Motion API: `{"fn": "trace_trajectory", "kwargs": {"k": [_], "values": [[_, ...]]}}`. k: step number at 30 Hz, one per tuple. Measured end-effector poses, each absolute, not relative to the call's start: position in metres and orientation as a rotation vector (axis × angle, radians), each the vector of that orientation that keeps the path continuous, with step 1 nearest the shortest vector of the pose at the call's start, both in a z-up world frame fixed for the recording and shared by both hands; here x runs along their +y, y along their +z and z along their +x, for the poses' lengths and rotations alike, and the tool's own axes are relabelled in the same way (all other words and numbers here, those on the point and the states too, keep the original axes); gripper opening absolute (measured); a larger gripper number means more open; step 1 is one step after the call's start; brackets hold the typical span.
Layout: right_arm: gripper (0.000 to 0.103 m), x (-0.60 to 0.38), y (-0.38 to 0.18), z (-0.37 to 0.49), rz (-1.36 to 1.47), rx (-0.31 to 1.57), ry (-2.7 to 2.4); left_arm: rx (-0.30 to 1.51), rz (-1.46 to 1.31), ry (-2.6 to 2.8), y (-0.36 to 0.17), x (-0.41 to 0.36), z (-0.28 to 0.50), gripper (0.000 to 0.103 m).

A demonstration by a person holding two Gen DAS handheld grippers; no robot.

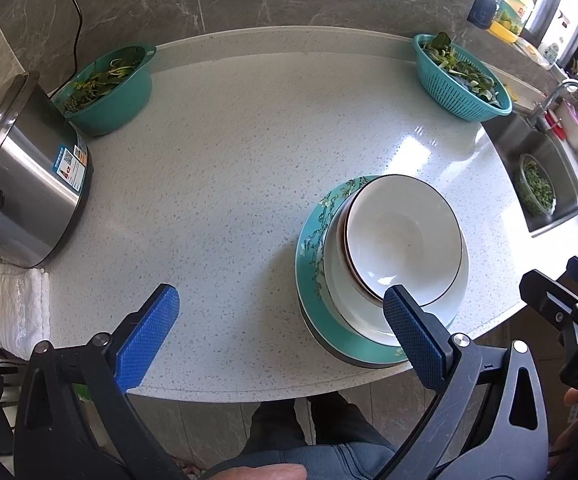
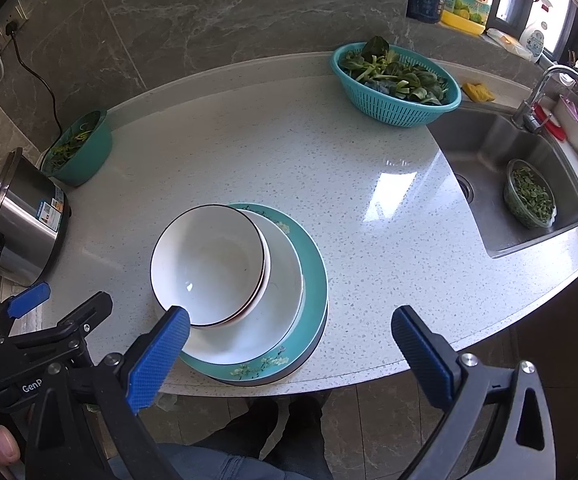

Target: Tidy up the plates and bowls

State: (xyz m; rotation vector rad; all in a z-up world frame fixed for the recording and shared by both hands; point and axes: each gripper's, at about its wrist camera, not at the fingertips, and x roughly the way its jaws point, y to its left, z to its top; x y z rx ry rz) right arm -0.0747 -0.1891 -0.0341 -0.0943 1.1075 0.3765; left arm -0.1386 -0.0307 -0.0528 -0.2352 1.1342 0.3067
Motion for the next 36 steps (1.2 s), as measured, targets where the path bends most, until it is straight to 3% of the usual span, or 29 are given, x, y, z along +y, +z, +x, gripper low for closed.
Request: {"fn": "trace_trajectory", "kwargs": {"k": [36], "values": [[0.103,-0.186,-0.0377,-0.0727,-0.114,1.112,0.37,1.134,-0.224,0.309,-0.053,-0.0378,-0.1344,0.103]]}}
